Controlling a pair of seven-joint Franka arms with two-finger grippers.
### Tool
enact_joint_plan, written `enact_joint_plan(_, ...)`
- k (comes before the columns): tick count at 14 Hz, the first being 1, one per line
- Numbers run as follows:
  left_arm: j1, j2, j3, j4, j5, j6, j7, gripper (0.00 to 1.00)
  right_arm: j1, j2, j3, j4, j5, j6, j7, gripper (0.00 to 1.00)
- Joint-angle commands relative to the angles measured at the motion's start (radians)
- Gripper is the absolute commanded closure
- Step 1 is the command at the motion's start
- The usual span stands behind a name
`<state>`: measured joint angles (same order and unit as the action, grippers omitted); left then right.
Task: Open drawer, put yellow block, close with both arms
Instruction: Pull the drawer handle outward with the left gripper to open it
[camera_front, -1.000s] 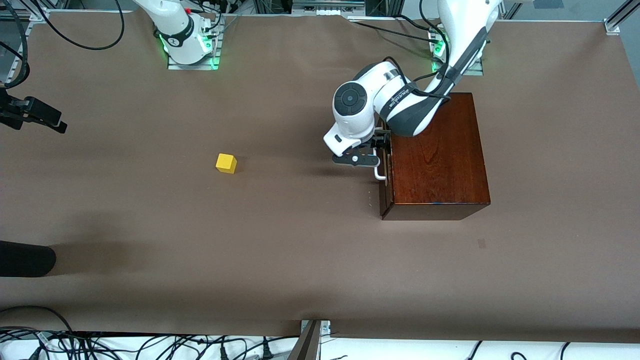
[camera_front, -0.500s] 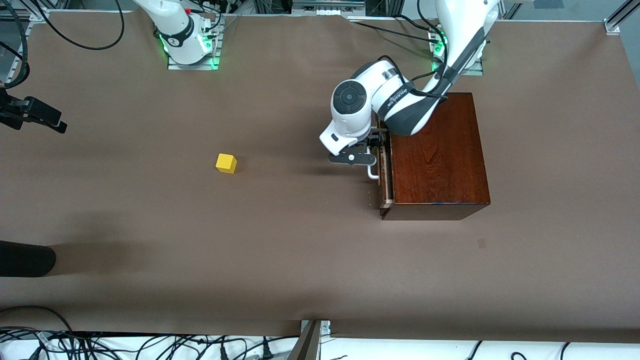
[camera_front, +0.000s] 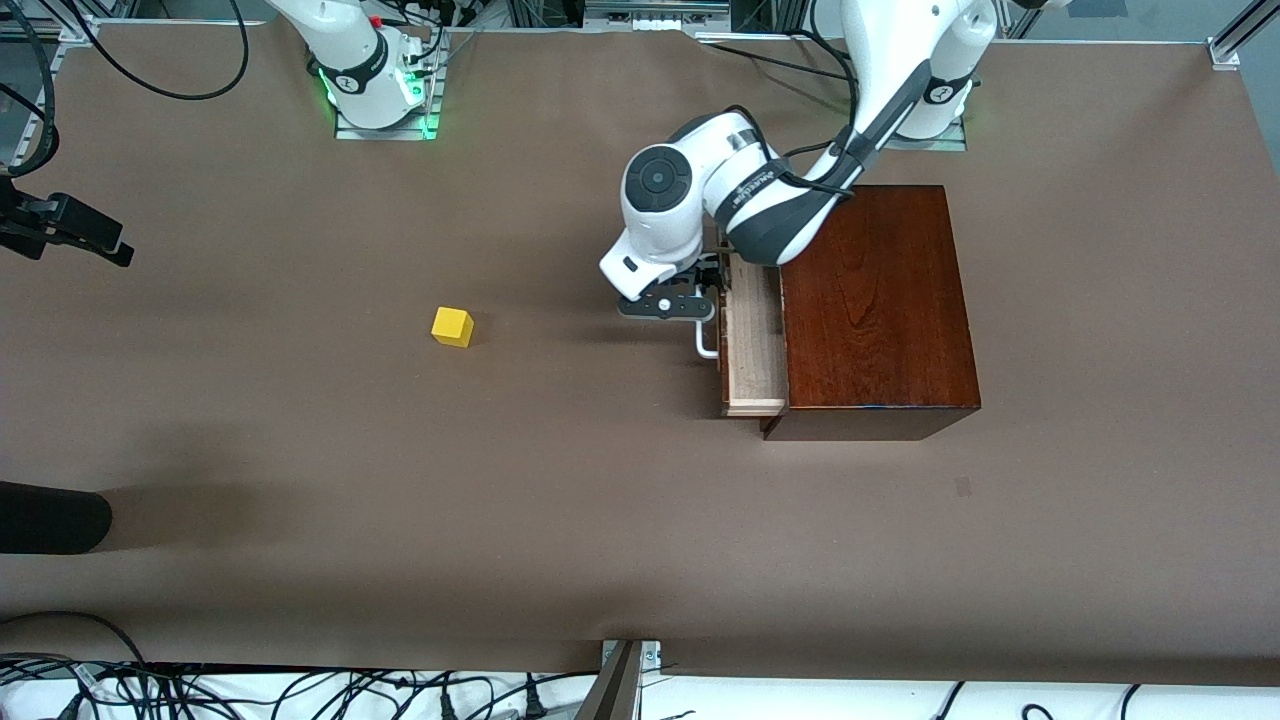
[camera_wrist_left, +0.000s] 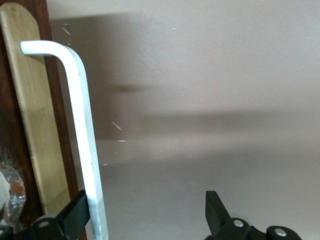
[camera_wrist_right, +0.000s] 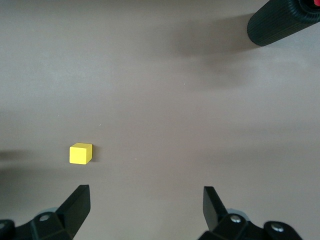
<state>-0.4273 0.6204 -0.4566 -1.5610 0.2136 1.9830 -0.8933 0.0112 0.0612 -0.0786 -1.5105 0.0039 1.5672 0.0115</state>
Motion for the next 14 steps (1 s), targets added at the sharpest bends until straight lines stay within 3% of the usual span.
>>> enact_joint_plan(1,-0.037,0.053,-0.001,0.061,-0.022,-0.003,-0.015,0.0,-0.02,-0.003,0.017,0.01,-0.007,-0.006,0.007,0.0)
enact_joint_plan(6,-0.082,0.088,0.004,0.119,-0.022,-0.004,-0.044,0.0,-0.02,-0.003,0.019,0.01,-0.007,-0.012,0.005,0.0)
enact_joint_plan(14,-0.09,0.093,0.004,0.133,-0.02,-0.003,-0.042,0.0,-0.02,-0.001,0.019,0.01,-0.007,-0.003,0.007,0.0)
